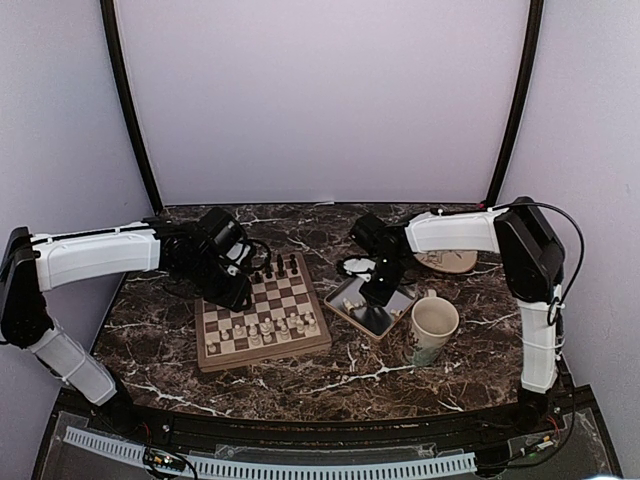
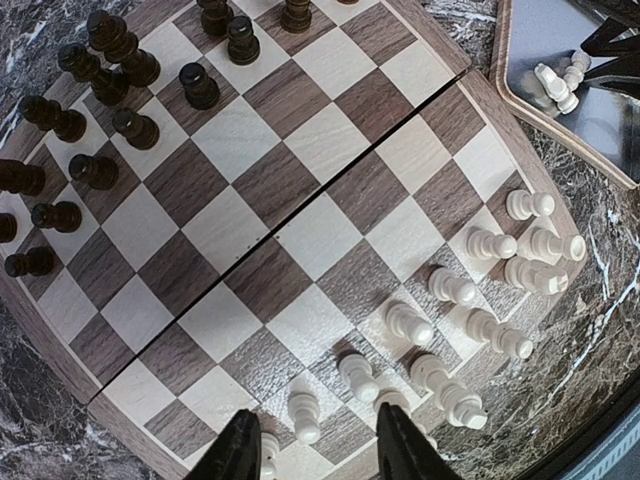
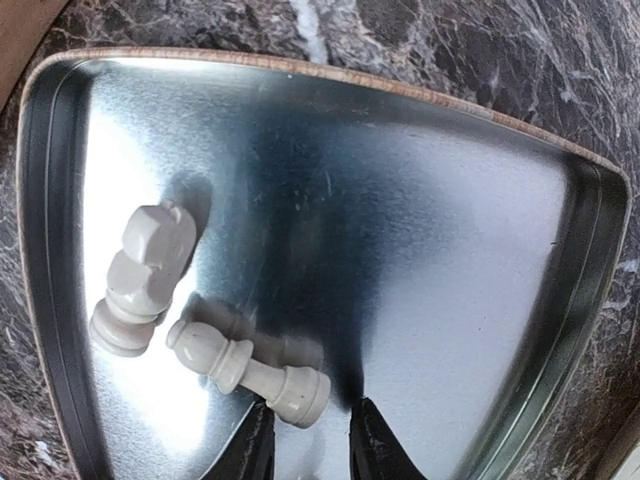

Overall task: Set up the chess pieces on the board
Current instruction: Pick up the bishop from the storage box.

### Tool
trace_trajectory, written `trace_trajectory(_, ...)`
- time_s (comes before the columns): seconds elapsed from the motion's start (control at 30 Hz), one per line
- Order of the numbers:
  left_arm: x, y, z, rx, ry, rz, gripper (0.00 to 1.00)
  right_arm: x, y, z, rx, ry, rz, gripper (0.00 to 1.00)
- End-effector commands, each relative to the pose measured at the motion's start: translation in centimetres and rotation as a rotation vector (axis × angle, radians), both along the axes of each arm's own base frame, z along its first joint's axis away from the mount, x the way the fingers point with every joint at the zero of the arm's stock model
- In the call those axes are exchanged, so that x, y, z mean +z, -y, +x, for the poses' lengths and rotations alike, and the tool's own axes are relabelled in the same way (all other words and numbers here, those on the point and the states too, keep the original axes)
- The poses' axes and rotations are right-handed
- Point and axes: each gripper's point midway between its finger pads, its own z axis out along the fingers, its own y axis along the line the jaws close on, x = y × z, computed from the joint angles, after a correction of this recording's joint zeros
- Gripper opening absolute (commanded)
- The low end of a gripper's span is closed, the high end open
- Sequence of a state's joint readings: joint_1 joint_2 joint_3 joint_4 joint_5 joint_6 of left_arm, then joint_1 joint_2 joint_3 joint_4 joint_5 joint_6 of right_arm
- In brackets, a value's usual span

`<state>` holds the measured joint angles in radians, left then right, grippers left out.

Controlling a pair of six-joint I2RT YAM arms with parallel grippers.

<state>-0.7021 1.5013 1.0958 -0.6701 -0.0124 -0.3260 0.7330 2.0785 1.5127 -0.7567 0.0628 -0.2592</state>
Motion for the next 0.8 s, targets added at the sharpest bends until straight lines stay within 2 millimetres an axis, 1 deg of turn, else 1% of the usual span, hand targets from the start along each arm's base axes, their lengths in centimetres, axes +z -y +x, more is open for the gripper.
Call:
trace_trajectory(0.0, -0.5, -0.1, -0.2, 0.002, -0.015, -0.008, 0.42, -1.0, -0.8, -0.7, 0.019, -0.059, 0.022, 0.26)
trace_trajectory(0.1, -0.6, -0.1, -0.3, -0.002, -0.020, -0.006, 0.42, -1.3, -1.1, -0.7, 0.045, -0.071, 0.032, 0.27)
trace_trajectory(0.3, -0.8, -0.2, -0.5, 0.001, -0.021, -0.006, 0.42, -1.1, -1.0, 0.2, 0.058, -0.055, 0.045, 0.30)
trace_trajectory(0.47, -1.0, -0.2, -0.7, -0.001, -0.027, -0.012, 0.42, -1.4, -1.1, -0.2, 0.106, -0.076, 0.052, 0.32)
trace_trajectory(0.6, -0.9, -0.1, -0.7, -0.003, -0.026, -0.014, 0.42, -1.5, -1.1, -0.7, 0.113, -0.102, 0.058, 0.27)
trace_trajectory(0.77, -0.7, 0.1, -0.5, -0.010, -0.019, -0.021, 0.42, -1.4, -1.0, -1.5, 0.119, -0.125, 0.068, 0.14)
